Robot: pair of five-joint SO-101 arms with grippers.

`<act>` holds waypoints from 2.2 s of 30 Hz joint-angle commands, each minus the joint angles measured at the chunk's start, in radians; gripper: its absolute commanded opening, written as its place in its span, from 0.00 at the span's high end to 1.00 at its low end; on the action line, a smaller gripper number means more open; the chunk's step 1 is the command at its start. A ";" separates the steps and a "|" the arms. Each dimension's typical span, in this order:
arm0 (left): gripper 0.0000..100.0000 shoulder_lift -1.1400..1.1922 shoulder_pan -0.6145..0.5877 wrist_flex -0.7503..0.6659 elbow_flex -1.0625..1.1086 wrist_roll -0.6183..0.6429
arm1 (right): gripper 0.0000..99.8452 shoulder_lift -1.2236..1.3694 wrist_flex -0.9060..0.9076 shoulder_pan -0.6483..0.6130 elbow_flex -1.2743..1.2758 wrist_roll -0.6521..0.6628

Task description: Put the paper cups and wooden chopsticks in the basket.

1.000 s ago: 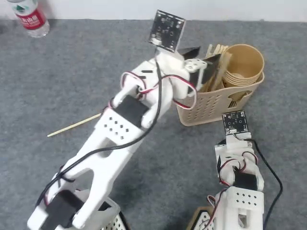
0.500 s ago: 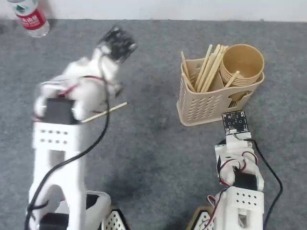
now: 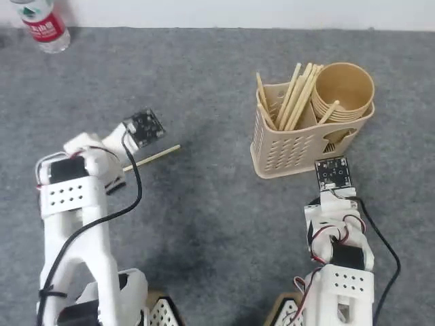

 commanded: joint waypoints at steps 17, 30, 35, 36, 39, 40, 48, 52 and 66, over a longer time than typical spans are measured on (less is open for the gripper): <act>0.84 0.779 -0.032 0.003 -0.487 -0.084 | 0.90 -0.010 -0.018 -0.008 -0.008 0.012; 0.84 0.895 -0.026 -0.008 -0.539 -0.166 | 0.90 -0.010 -0.015 -0.033 -0.006 0.012; 0.87 0.905 0.009 0.101 -0.565 -0.226 | 0.90 -0.010 -0.013 -0.031 -0.006 0.012; 0.90 0.905 0.025 0.164 -0.578 -0.264 | 0.90 -0.010 -0.013 -0.030 -0.006 0.012; 0.99 0.904 0.057 0.351 -0.645 -0.331 | 0.90 -0.010 -0.013 -0.030 -0.006 0.012; 0.99 0.898 0.060 0.404 -0.676 -0.333 | 0.90 -0.010 -0.013 -0.030 -0.006 0.012; 0.99 0.875 0.071 0.713 -1.003 -0.308 | 0.90 -0.010 -0.013 -0.028 -0.006 0.012; 0.99 0.707 0.135 0.710 -1.050 -0.198 | 0.90 -0.010 -0.012 -0.030 -0.006 0.012; 0.99 0.109 0.769 0.359 -1.055 0.801 | 0.90 -0.010 -0.012 -0.028 -0.006 0.012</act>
